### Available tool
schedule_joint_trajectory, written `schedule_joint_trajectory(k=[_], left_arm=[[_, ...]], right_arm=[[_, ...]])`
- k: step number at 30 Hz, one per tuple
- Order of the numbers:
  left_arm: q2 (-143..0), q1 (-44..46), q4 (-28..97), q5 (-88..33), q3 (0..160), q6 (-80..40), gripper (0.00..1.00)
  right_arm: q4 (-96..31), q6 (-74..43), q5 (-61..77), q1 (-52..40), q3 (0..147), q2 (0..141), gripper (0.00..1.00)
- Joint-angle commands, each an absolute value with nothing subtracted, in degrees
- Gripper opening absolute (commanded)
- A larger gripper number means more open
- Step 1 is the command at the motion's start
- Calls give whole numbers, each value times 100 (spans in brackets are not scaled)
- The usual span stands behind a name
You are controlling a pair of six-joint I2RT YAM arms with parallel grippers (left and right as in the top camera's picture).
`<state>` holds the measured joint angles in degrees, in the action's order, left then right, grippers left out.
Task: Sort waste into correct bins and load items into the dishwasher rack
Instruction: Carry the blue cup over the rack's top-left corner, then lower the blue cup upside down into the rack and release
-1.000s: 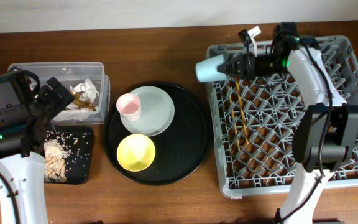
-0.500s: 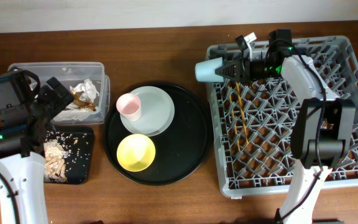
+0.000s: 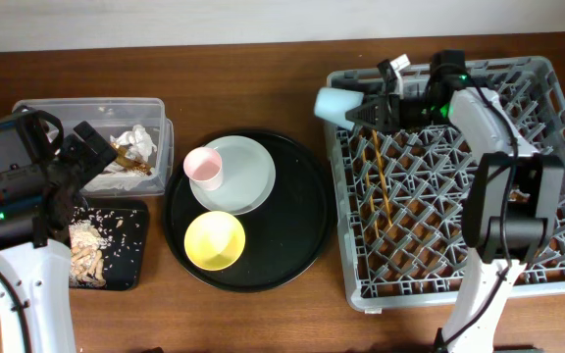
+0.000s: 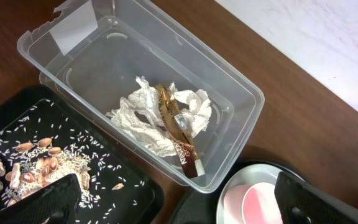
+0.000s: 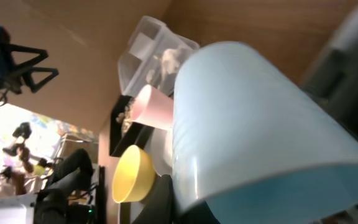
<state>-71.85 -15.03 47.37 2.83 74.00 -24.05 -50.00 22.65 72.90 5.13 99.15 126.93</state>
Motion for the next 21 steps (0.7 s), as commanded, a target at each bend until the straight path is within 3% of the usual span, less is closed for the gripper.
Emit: schedule_joint_trajectory(k=[1,21], left_arm=[[-7155,-1533,4731,239,7461,-2421,99],[-7155,-1533,4731,239,7461,-2421,99]], right_arm=[[-5170,2241,6163,648,9841,12929,4],[-4794,2351,6119,513,9841,12971,10]])
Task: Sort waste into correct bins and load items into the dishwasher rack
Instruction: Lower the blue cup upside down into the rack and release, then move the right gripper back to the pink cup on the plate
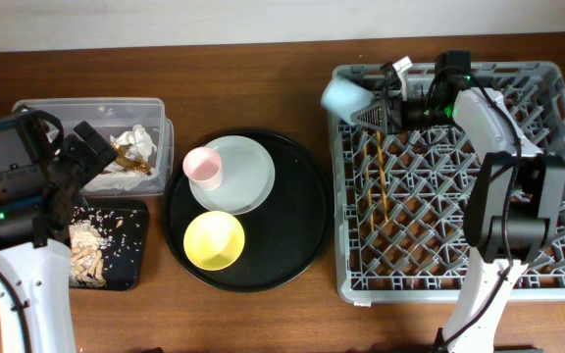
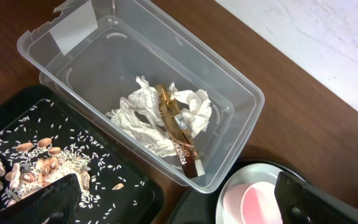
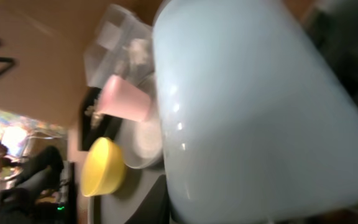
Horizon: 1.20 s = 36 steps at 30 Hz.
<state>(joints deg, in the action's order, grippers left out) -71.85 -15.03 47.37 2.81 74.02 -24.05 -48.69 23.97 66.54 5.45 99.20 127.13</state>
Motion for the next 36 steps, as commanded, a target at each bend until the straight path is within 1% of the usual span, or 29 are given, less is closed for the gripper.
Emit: schedule_joint_trajectory(k=[1,6,13,14,17,21,23,28,32,36], left_arm=[[-7155,-1533,4731,239,7461,-2421,99],[-7155,-1533,4731,239,7461,-2421,99],[-7155,-1533,4731,239,7461,-2421,99],[-7155,-1533,4731,239,7461,-2421,99],[-7155,-1533,4731,239,7461,-2421,99],[-7155,-1533,4731,239,7461,-2421,99],[-7155,-1533,4731,239,7461,-2421,99],[-7155,-1533,4731,239,7461,-2421,99],[-7155,-1533,4731,239,7461,-2421,99],[-7155,-1533,4731,239,7461,-2421,99]], right_arm=[[-4775,2353,6117,489,9841,12984,9],[-4814,2355,6123,499,9841,12986,7],[-5391,2373,6040,766,9861,12492,13],[-5485,2370,5883,803,9867,12320,13],[-5745,2349,4984,836,9870,11701,23],[-5841,2049,3612,683,9870,10892,27],[-5896,1929,3197,521,9870,10516,27],[-6075,1892,3052,-333,9867,9876,27],[-5916,1612,2541,-1485,9867,9800,27],[-5334,1553,1337,-3004,9867,10003,29]])
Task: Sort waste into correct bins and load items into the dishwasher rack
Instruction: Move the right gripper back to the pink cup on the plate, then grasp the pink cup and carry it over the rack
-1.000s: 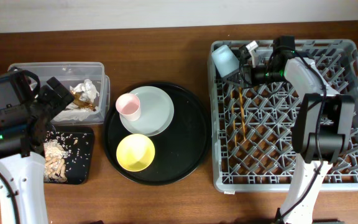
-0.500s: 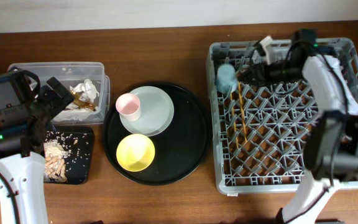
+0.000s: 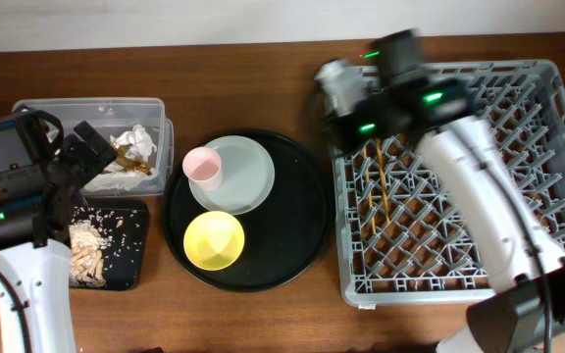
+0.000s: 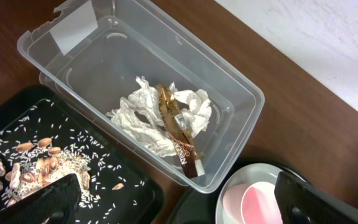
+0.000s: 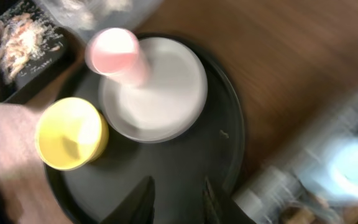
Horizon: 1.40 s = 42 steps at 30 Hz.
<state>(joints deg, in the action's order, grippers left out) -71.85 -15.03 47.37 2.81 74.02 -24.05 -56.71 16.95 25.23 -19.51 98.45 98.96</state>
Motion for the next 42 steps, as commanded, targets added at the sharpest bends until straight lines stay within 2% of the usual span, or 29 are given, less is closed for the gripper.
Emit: schedule_joint_trajectory(k=[1,5,6,9,14,19,23,29,33,36,42], left_arm=[[-7155,-1533,4731,239,7461,-2421,99],[-7155,-1533,4731,239,7461,-2421,99],[-7155,-1533,4731,239,7461,-2421,99],[-7155,-1533,4731,239,7461,-2421,99],[-7155,-1533,4731,239,7461,-2421,99],[-7155,-1533,4731,239,7461,-2421,99],[-7155,-1533,4731,239,7461,-2421,99],[-7155,-1533,4731,239,7461,-2421,99],[-7155,-1533,4731,239,7461,-2421,99],[-7155,-1533,4731,239,7461,-2421,99],[-7155,-1533,4731,239,7461,-2421,99]], right_arm=[[-5081,1557,829,-3450,9867,10106,30],[-4265,1872,-38,-4501,9867,10510,39],[-4016,1997,-56,-4724,9867,10678,45],[-3492,2060,-51,-5039,9867,11104,47],[-2799,2075,-56,-5124,9867,11896,47],[-2613,2075,-69,-4978,9867,12346,54],[-2630,2073,-64,-4838,9843,12429,53],[-2919,2073,-69,-4703,9841,12429,32],[-3089,2073,-67,-4646,9841,12429,25],[-3109,2071,-67,-4644,9845,12420,4],[-3236,1247,75,-4543,10005,11804,4]])
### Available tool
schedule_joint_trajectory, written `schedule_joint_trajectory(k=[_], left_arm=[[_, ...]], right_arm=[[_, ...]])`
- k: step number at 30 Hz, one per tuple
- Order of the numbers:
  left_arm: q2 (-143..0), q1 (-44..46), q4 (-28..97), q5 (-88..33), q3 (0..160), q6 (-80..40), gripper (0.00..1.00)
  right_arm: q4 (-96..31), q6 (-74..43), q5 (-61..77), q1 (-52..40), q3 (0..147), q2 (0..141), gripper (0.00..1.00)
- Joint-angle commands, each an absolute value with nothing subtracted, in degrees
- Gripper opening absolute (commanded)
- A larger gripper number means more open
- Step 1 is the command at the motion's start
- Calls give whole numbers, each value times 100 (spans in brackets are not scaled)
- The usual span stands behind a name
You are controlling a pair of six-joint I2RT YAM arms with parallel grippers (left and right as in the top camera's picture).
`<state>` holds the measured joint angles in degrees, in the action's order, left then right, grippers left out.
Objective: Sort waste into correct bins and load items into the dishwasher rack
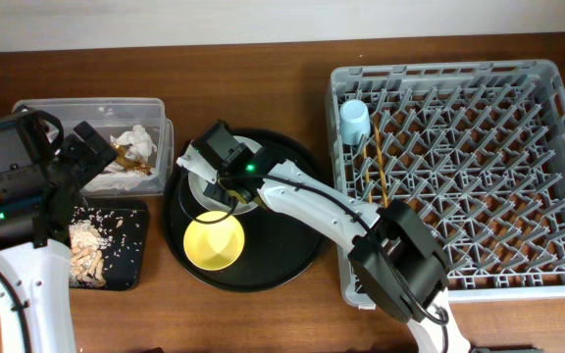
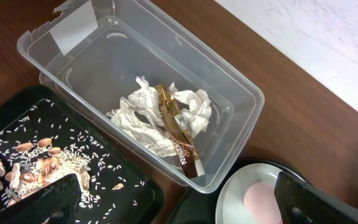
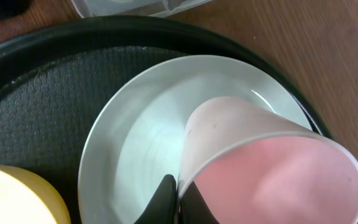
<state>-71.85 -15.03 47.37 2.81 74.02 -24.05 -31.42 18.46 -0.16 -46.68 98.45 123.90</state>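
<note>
The pink cup [image 3: 266, 168] lies tilted on the white plate [image 3: 129, 143], and my right gripper [image 3: 178, 190] is shut on its rim, one finger inside and one outside. In the overhead view the right gripper [image 1: 226, 169] covers the cup. A light blue cup [image 1: 354, 120] stands in the far left corner of the grey dishwasher rack [image 1: 557, 147], next to chopsticks [image 1: 376, 172]. The yellow bowl [image 1: 213, 240] sits on the round black tray [image 1: 292, 245]. My left gripper [image 2: 179, 208] hangs open over the bins, holding nothing.
A clear bin [image 2: 229, 81] holds crumpled tissue [image 2: 145, 115] and a brown wrapper [image 2: 179, 140]. Beside it a black tray [image 1: 130, 250] carries rice and food scraps [image 1: 86, 255]. My right arm stretches from the rack across the round tray.
My right gripper was open and empty above the round tray's right side; now it is down on the white plate, shut on the pink cup's rim, and the cup has tipped. The left arm is unchanged.
My right gripper first held the light blue cup at the rack's far left corner, still holding it there a moment later. Then the cup sat in the rack and the gripper was empty over the tray. Now it grips the pink cup on the plate.
</note>
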Motion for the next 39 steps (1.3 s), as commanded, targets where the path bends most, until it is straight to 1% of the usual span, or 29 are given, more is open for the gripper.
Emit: schedule_joint_trajectory(k=[1,4,7,9,11,12,14,16,17,19,22,26,29,33,35,39], left_arm=[[-7155,-1533,4731,239,7461,-2421,99],[-7155,-1533,4731,239,7461,-2421,99],[-7155,-1533,4731,239,7461,-2421,99],[-7155,-1533,4731,239,7461,-2421,99],[-7155,-1533,4731,239,7461,-2421,99],[-7155,-1533,4731,239,7461,-2421,99],[-7155,-1533,4731,239,7461,-2421,99],[-7155,-1533,4731,239,7461,-2421,99],[-7155,-1533,4731,239,7461,-2421,99],[-7155,-1533,4731,239,7461,-2421,99],[-7155,-1533,4731,239,7461,-2421,99],[-7155,-1533,4731,239,7461,-2421,99],[-7155,-1533,4731,239,7461,-2421,99],[-7155,-1533,4731,239,7461,-2421,99],[-7155,-1533,4731,239,7461,-2421,99],[-7155,-1533,4731,239,7461,-2421,99]], right_arm=[[-3371,1131,228,-4471,10003,11568,4],[-4034,950,816,-4110,10003,10871,4],[-4840,954,1470,-3535,10003,10287,4],[-5596,956,2453,-2718,10003,9929,4],[-6259,1017,3400,-1929,10003,9861,4],[-6665,1317,3983,-1466,9970,9887,4],[-7116,1914,4742,-897,9830,9959,4],[-7297,2425,5406,-475,9627,10033,4],[-7286,2840,6099,-143,9356,10106,4],[-7137,3382,7017,189,8906,10221,4],[-6672,3730,7769,344,8263,10372,4],[-5594,3726,7784,327,7616,10728,6],[-5269,3717,7752,360,7585,11034,10],[-5159,3708,7568,473,7585,11183,16],[-5188,3704,7301,541,7585,11185,21],[-5428,3708,6864,733,7585,11185,22]])
